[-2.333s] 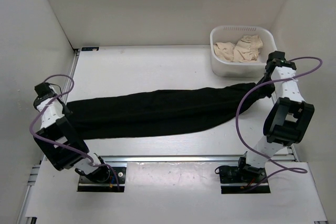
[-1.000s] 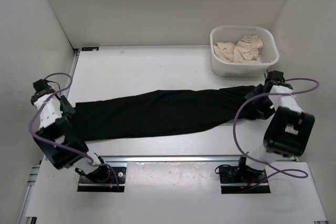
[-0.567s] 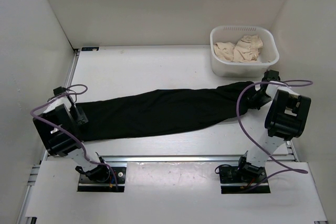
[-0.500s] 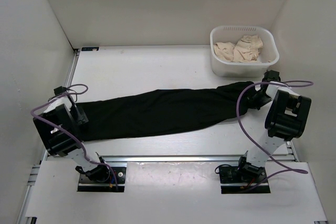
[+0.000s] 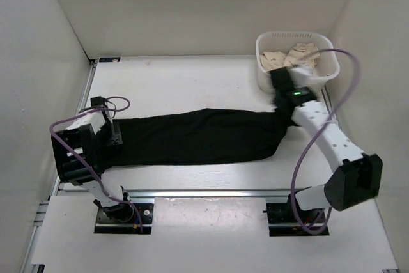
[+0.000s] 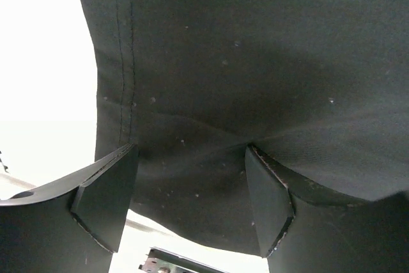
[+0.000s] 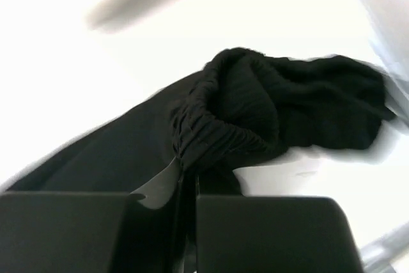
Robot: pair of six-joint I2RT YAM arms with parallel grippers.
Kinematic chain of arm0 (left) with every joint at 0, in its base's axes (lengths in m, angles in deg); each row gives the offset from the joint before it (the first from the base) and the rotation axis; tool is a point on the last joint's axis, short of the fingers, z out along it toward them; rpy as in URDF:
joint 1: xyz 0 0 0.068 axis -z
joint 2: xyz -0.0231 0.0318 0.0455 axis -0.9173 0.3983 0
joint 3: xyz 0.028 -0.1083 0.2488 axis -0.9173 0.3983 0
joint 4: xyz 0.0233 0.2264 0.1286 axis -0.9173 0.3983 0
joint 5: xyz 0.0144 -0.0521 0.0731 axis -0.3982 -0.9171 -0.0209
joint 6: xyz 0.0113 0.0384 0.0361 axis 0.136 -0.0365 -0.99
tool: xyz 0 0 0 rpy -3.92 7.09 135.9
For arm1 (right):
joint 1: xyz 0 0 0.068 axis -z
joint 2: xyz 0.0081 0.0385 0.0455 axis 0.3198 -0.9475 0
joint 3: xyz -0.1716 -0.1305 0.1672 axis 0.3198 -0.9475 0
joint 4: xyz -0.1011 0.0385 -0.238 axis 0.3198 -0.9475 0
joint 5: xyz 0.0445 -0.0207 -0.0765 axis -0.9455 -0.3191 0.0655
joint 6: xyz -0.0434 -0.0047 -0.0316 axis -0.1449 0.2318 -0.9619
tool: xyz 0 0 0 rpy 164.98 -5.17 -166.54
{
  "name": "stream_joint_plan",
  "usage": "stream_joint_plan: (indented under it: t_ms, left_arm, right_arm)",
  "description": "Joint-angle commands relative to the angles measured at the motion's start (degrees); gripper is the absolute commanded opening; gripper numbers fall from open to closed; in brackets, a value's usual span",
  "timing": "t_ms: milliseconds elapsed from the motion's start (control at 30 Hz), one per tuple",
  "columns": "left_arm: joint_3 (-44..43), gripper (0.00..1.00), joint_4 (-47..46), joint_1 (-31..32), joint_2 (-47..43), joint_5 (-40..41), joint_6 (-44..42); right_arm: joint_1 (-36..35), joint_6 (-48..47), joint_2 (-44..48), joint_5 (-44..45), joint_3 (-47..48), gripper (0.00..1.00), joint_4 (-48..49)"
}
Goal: Fold and stack the trousers
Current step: Fold the trousers
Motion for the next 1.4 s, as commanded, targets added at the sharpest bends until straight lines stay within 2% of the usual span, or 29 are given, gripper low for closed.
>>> stream_joint_plan:
  t_ms: [0, 33, 67, 133, 167, 200, 300, 400, 533, 667, 767, 833, 900, 933, 1000, 1033, 1133, 1233, 1300, 1367]
  left_arm:
    - [0.43, 0.79, -1.87, 2.47, 0.86, -0.32, 0.25]
    - [0.43, 0.79, -1.87, 2.48, 0.86, -0.32, 0.25]
    - [0.43, 0.78, -1.87, 3.26, 1.64, 0.20, 0.25]
    - [-0.09, 0.77, -1.87, 3.97, 2.35, 0.21, 0.25]
    - [-0.71, 0.77, -1.87, 4.67, 2.96, 0.21, 0.25]
    - [-0.71, 0.77, -1.87, 5.37, 3.49, 0.82, 0.25]
    - [-1.85, 0.77, -1.87, 6.17, 3.50, 1.35, 0.25]
    - [-1.86, 0.77, -1.87, 7.48, 3.50, 1.35, 0.25]
    - [-2.38, 0.77, -1.87, 7.49, 2.97, 1.35, 0.25]
    - [-2.38, 0.77, -1.87, 7.49, 2.97, 1.35, 0.25]
    - [-2.38, 0.77, -1.87, 7.49, 2.97, 1.35, 0.25]
    - [-2.38, 0.77, -1.87, 7.49, 2.45, 1.35, 0.25]
    - [-2.38, 0.77, -1.87, 7.49, 2.44, 1.35, 0.25]
    - [-2.38, 0.77, -1.87, 7.49, 2.44, 1.35, 0.25]
    - [-2.38, 0.77, -1.87, 7.49, 1.91, 1.88, 0.25]
    - [-2.38, 0.78, -1.87, 6.79, 1.91, 1.88, 0.25]
    - [-3.87, 0.82, -1.34, 5.21, 0.60, 3.20, 0.25]
    - [-7.30, 0.82, 1.02, 3.28, -1.95, 3.81, 0.25]
    - [-9.41, 0.83, 2.43, 2.66, -4.23, 4.34, 0.25]
    - [-12.74, 0.85, 4.45, 2.65, -6.77, 5.48, 0.25]
  right_arm:
    - [-24.75, 8.21, -3.92, 14.83, 4.47, 0.00, -9.90]
    - [-29.42, 10.51, -9.77, 15.63, 6.75, 0.00, -12.09]
    - [-36.68, 12.70, -13.31, 15.64, 12.87, 0.00, -13.33]
    - [-42.09, 16.41, -24.82, 16.26, 20.80, 0.00, -15.79]
    - [-46.38, 16.42, -28.69, 16.26, 30.06, 0.00, -16.76]
    - [-48.43, 15.81, -35.95, 16.26, 34.76, 0.00, -17.29]
    - [-54.24, 14.05, -47.22, 18.37, 49.60, 0.00, -19.58]
    - [-55.48, 13.34, -50.78, 13.55, 52.21, 0.00, -17.83]
    - [-57.67, 9.04, -50.79, 10.81, 49.40, 0.00, -12.73]
    - [-60.13, 4.30, -50.79, 9.93, 49.40, 0.00, -12.20]
    - [-60.66, 1.31, -50.00, 7.48, 45.64, 0.00, -10.89]
    - [-61.27, -3.43, -48.69, 2.47, 43.17, 0.25, -8.78]
    - [-63.12, -8.25, -47.81, -1.48, 41.32, 0.62, -5.53]
    - [-64.17, -14.54, -47.19, -3.59, 41.32, 0.85, -4.82]
    - [-67.86, -19.51, -46.14, -2.92, 42.71, 0.99, -4.82]
    - [-68.83, -22.58, -44.13, -1.51, 43.51, 0.99, -5.43]
    - [-69.45, -23.57, -37.01, 0.17, 43.52, 0.99, -3.16]
    - [-68.84, -19.63, -27.69, 1.74, 34.05, 0.99, 2.12]
    - [-66.21, -14.71, -23.13, 2.63, 27.21, 0.99, 2.13]
    - [-62.35, -8.85, -20.65, 1.85, 22.44, 0.94, -0.24]
